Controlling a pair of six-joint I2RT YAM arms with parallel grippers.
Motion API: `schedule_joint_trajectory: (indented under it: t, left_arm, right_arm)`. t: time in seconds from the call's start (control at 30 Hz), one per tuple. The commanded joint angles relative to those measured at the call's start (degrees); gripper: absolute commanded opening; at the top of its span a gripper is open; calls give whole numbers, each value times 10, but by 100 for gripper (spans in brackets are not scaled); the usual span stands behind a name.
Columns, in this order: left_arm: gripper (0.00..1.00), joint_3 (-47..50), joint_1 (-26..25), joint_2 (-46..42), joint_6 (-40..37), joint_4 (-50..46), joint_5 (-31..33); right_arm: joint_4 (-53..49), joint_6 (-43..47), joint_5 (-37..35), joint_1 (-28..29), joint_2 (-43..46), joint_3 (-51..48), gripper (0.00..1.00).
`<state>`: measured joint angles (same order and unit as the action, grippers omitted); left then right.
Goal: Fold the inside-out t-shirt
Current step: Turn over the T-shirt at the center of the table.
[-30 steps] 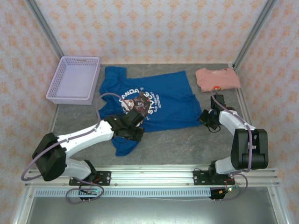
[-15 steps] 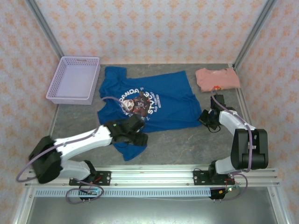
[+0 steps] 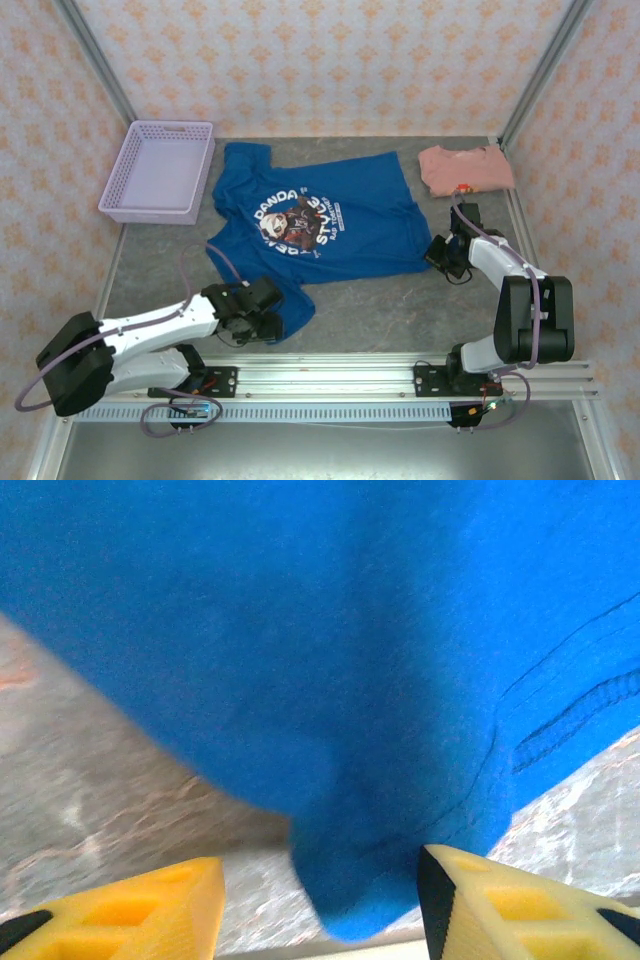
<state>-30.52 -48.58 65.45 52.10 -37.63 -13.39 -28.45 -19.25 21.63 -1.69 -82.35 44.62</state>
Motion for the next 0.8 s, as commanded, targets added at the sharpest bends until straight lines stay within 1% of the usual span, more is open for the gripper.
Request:
schedule_joint_trajectory:
  t: [0.0, 0.1, 0.17, 0.23, 0.3, 0.37, 0.43, 0.53, 0.6, 0.63, 0.77]
  left_arm:
    - [47, 2, 8, 31, 9, 64, -16]
    - [34, -1, 8, 56, 5, 79, -21]
    - [22, -2, 9, 58, 1, 75, -11]
    - [8, -11, 14, 41, -6, 45, 13]
    - [0, -25, 32, 5, -21, -3, 42]
    - [0, -36, 71, -49, -42, -49, 62]
    - [0, -50, 133, -116, -71, -99, 63]
    - [0, -87, 227, -195, -113, -155, 54]
    - [0, -110, 279, -219, -131, -166, 20]
    - [0, -125, 304, -221, -141, -178, 13]
    - [0, -188, 367, -217, -185, -217, 13]
  right_arm:
    - [-6, 8, 3, -1, 0, -2, 7]
    - [-6, 8, 1, -2, 4, -4, 7]
    - [-6, 7, -3, -2, 8, -5, 7]
    - [-8, 6, -9, -2, 13, -4, 8]
    - [-13, 6, -17, -2, 18, -4, 8]
    - [-16, 4, -22, -2, 26, -7, 8]
    - [-24, 0, -20, -2, 35, -8, 8]
    - [-28, -15, -2, -2, 56, -17, 9]
    - [-32, -22, 4, -1, 71, -23, 9]
    - [-36, -24, -3, -2, 78, -27, 9]
    - [-42, -37, -31, -2, 95, -49, 11]
